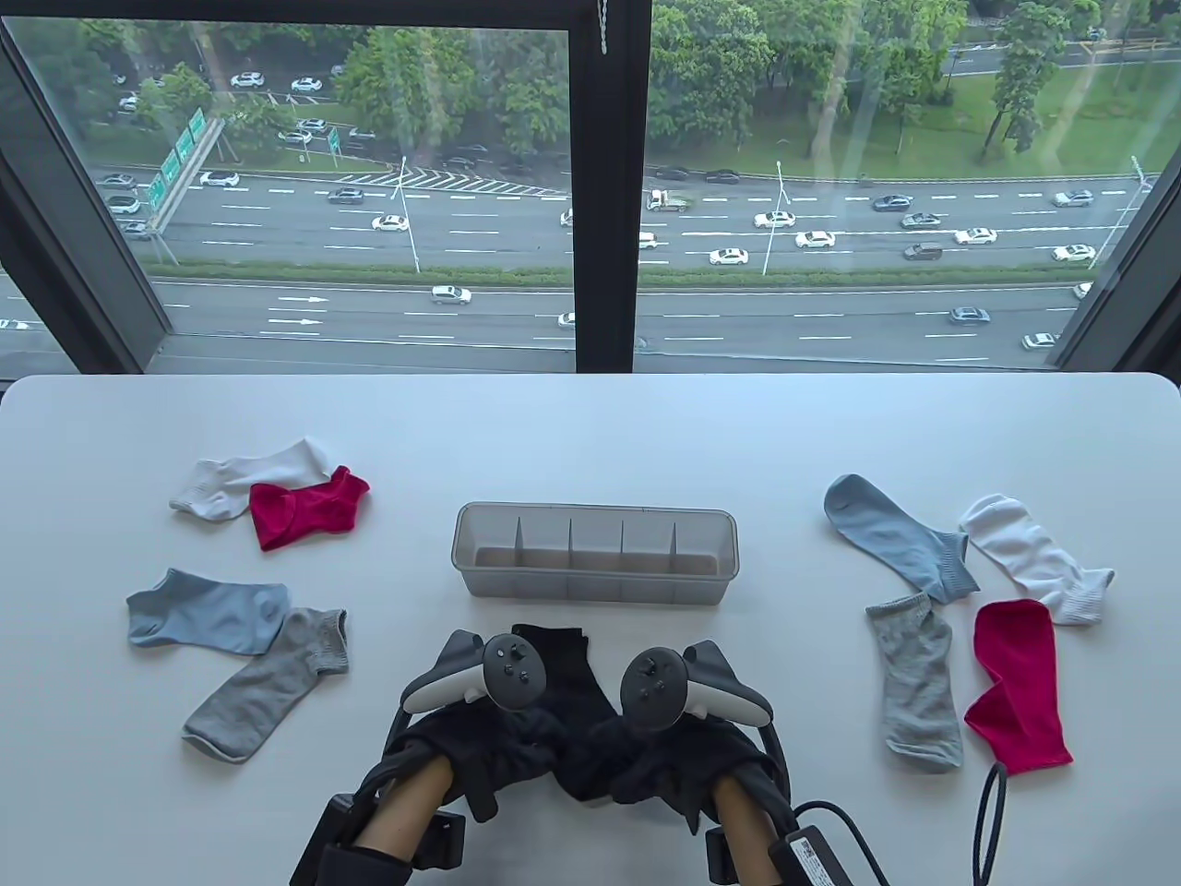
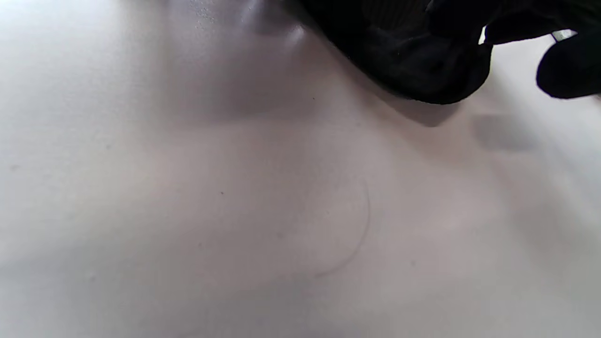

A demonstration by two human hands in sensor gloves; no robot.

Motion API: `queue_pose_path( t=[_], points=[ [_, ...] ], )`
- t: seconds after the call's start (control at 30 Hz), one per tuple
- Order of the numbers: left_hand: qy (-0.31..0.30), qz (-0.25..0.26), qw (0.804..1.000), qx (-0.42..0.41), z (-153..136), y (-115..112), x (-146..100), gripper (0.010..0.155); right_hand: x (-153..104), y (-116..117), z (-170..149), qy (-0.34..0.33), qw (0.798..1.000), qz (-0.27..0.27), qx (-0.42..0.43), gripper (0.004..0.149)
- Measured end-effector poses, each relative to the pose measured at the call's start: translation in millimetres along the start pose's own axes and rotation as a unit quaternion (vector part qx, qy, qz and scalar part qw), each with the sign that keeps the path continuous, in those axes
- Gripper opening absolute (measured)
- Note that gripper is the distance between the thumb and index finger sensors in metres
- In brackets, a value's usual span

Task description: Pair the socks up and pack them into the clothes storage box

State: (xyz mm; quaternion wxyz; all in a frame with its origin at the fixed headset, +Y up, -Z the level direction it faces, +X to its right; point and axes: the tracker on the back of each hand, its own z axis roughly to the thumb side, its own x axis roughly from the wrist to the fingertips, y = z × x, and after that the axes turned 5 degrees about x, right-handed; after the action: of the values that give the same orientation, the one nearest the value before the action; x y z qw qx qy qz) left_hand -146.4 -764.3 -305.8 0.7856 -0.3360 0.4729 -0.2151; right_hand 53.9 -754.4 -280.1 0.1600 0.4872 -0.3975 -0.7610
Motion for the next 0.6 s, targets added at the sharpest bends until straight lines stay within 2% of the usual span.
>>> queue_pose_path(
  t=[0.1, 0.17, 0.23, 0.37, 0.47, 0.53, 0.6],
  points=[
    [0.002, 0.024, 1.0, 0.002, -2, 2, 2, 0.043, 8, 5, 0, 0.04, 0.996, -0.051, -0.066, 0.066],
    [0.005, 0.032, 0.999, 0.004, -1, 2, 3, 0.042, 11, 5, 2, 0.047, 0.989, -0.102, -0.096, 0.057],
    [-0.001, 0.031, 1.0, 0.003, 1, 1, 3, 0.045, 12, 5, 3, 0.049, 0.984, -0.15, -0.085, 0.043],
    [-0.05, 0.01, 0.998, -0.041, 13, -6, 5, 0.062, 13, 4, 1, 0.043, 0.99, -0.123, -0.046, 0.04],
    [-0.031, 0.043, 0.998, -0.02, 23, -9, 9, 0.049, 13, 5, 0, 0.038, 0.993, -0.111, -0.017, 0.037],
    [-0.02, 0.038, 0.999, 0.009, 27, -10, 10, 0.041, 14, 6, 1, 0.039, 0.994, -0.106, 0.006, 0.036],
    [-0.021, 0.038, 0.999, -0.005, 27, -11, 10, 0.04, 15, 7, 1, 0.042, 0.994, -0.105, 0.013, 0.036]
  ],
)
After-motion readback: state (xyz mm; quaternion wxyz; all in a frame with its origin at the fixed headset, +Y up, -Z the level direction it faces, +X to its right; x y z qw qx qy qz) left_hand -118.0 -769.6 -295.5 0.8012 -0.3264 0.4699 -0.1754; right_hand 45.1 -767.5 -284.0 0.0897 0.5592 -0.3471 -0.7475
